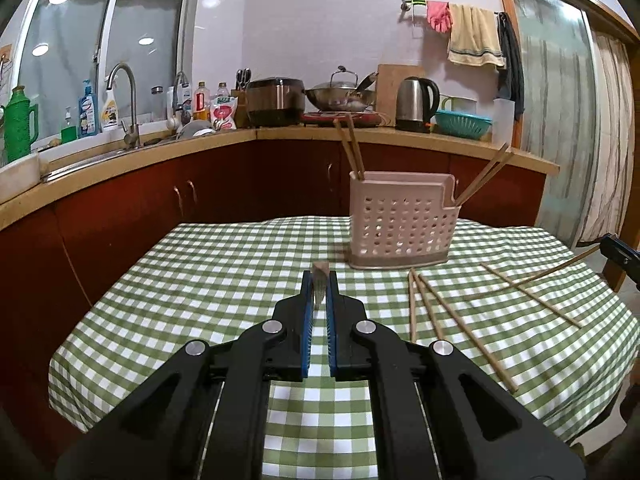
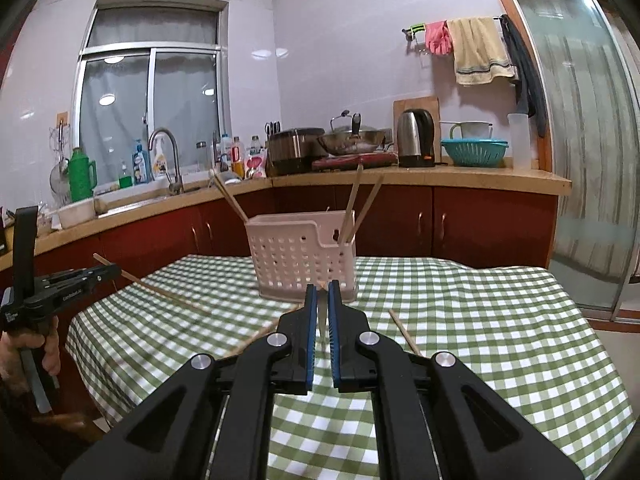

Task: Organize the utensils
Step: 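Lift both held chopsticks upright and carry them over the holder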

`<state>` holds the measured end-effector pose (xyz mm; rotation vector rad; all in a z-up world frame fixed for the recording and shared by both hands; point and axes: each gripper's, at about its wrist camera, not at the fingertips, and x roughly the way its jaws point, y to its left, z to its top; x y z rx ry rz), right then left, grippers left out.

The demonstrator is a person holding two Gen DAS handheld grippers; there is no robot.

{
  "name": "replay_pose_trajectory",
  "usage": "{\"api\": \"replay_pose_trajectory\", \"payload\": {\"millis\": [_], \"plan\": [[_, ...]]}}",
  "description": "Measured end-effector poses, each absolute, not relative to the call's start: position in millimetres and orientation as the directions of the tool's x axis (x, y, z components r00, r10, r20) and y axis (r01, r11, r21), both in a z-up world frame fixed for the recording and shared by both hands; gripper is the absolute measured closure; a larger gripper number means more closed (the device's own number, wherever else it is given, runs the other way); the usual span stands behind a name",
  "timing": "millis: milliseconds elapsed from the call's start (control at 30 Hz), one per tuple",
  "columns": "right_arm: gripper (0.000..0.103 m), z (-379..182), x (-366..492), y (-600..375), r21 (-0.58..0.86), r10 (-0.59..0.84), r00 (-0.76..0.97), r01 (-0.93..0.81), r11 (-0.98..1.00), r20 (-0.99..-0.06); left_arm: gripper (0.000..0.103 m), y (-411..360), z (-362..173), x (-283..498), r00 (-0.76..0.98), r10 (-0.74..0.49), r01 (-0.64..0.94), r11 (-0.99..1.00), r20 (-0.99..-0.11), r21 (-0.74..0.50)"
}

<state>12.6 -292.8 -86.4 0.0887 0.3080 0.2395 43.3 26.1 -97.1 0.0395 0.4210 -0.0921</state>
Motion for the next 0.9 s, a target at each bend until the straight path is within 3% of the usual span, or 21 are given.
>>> {"api": "replay_pose_trajectory", "payload": {"millis": [333,900], "plan": [[0.097,-68.2,24.4,-293.5,0.13,0.234,0.928,-0.204,0.97,-0.291,0.096,24.8,-70.2,57.4,0.888,-0.12,0.146,0.989,-0.444,0.024],[0.097,-53.5,63.6,-283.1,0.129,0.244,0.93,-0.215,0.968,-0.277,0.096,21.8,-52.0,97.4,0.887,-0.172,0.185,0.983,-0.429,-0.012]]}}
